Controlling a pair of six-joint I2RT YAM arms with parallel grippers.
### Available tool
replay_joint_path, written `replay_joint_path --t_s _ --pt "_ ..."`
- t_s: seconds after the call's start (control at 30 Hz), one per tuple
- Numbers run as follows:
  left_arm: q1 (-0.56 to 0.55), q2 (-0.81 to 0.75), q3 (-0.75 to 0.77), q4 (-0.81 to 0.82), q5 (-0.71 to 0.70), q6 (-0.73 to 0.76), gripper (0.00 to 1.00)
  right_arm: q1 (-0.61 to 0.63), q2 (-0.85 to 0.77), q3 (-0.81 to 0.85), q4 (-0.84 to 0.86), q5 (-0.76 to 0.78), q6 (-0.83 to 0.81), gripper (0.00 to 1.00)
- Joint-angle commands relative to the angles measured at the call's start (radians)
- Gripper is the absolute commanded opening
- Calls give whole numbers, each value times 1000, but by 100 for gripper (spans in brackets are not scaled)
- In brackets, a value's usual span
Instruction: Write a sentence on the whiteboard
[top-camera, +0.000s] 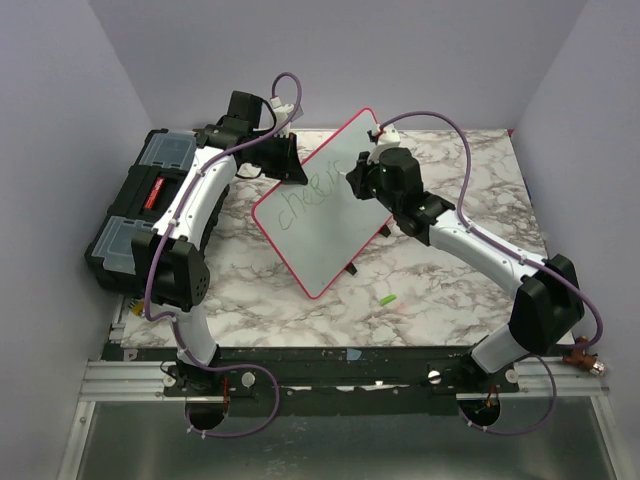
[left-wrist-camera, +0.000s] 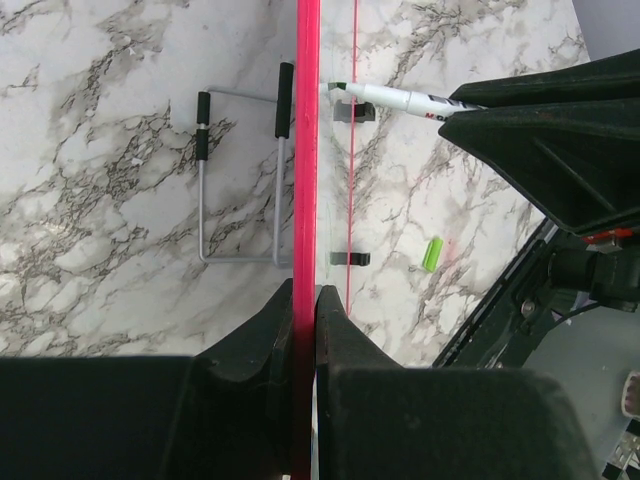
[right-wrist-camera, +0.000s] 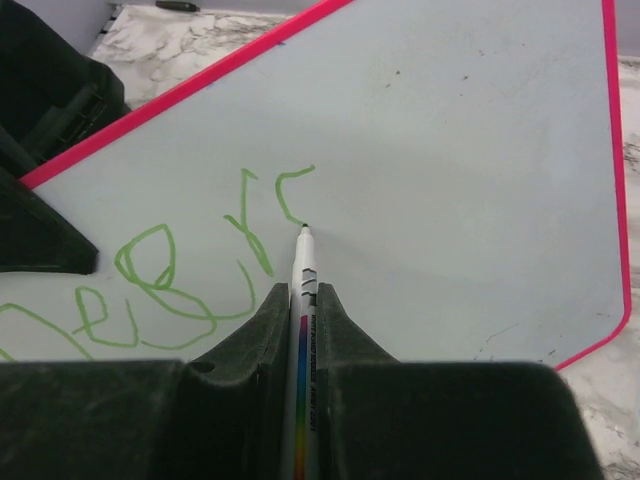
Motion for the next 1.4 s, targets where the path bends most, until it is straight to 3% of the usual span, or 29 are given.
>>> replay_joint_path --t_s 0.0,0.33,0.47,0.77,1.1,1.37 --pt "-1 3 46 46 -82 70 0 6 33 -14 -72 51 0 1" --pt "-2 8 45 48 -67 49 0 6 9 -56 -62 -2 6 1" --pt "-2 7 47 41 -71 52 0 5 -22 -90 -3 -88 6 1" --pt "-2 -1 4 66 -71 33 0 5 -134 -168 84 -99 52 1" --pt "-1 71 163 -45 -131 3 0 5 -293 -320 137 -93 168 1" --pt "0 53 94 82 -119 -88 0 5 -328 -332 89 -104 188 1"
